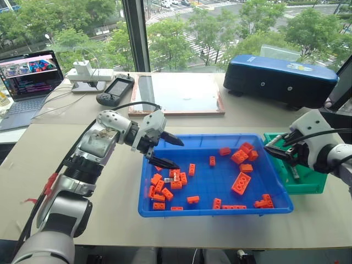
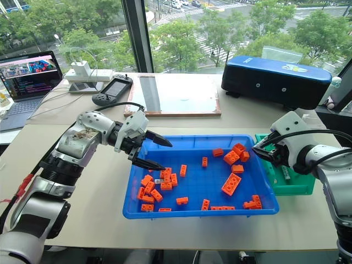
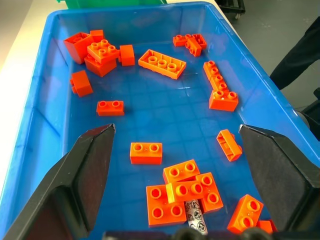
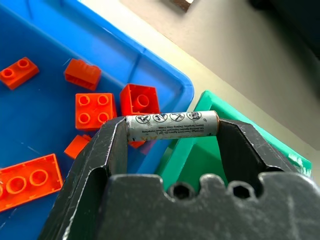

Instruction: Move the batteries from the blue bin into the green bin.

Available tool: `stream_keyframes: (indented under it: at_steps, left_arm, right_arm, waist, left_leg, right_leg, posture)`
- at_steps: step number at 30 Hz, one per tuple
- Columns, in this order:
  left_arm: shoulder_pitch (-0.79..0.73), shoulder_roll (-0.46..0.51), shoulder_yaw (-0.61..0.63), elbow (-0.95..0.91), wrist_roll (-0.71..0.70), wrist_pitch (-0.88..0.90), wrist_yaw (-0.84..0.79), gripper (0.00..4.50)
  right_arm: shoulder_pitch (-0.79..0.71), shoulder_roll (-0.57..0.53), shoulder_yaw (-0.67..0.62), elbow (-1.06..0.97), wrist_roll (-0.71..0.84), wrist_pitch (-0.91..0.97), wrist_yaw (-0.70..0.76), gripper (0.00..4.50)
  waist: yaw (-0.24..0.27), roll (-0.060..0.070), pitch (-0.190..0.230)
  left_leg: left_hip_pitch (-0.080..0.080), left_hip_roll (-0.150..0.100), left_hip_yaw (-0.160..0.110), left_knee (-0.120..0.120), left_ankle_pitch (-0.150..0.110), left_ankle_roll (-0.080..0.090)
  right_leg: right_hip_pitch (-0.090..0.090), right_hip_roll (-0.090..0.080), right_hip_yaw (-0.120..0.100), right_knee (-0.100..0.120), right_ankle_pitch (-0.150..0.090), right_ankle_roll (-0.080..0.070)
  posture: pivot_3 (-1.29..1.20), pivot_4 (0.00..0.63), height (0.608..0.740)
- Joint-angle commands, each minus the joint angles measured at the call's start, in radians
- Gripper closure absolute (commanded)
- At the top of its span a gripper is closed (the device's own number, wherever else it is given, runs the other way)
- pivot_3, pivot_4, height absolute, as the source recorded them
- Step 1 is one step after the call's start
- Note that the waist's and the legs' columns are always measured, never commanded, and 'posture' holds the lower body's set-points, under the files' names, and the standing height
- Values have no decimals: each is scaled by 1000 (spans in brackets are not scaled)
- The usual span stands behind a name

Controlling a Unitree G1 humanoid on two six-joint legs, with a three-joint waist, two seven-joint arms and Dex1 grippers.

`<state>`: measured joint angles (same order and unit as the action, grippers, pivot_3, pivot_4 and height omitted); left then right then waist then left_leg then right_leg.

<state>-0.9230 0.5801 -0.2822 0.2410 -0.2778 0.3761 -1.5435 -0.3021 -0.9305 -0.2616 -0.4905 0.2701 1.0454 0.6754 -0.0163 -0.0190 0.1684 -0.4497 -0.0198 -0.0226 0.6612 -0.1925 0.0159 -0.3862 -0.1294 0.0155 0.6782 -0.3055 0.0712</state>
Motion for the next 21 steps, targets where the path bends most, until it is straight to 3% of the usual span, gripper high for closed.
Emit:
stream_keyframes:
  at_steps: [1,13,21]
  left_arm:
    - [-28,0,4,2,-1,-14,-19,234]
    - [-36,14,9,0,5,-7,-31,234]
    - [-24,26,12,-23,-1,5,-29,234]
  right_arm:
    - [-10,-1,-14,-39,12,-1,-22,1988]
    - [-44,42,52,-41,13,-3,-80,1988]
    - [-36,26,18,-30,6,-3,-95,1988]
  waist:
    - [0,0,0]
    - [-2,0,0]
    - [-1,0,0]
  left_leg:
    - [0,0,0,0,0,0]
    - [0,0,0,0,0,0]
    - [0,0,0,0,0,0]
  right_leg:
    - [0,0,0,0,0,0]
    - [0,0,0,0,0,0]
    - [0,0,0,0,0,0]
  posture:
    - [0,150,732]
    - [0,150,732]
    - [0,150,732]
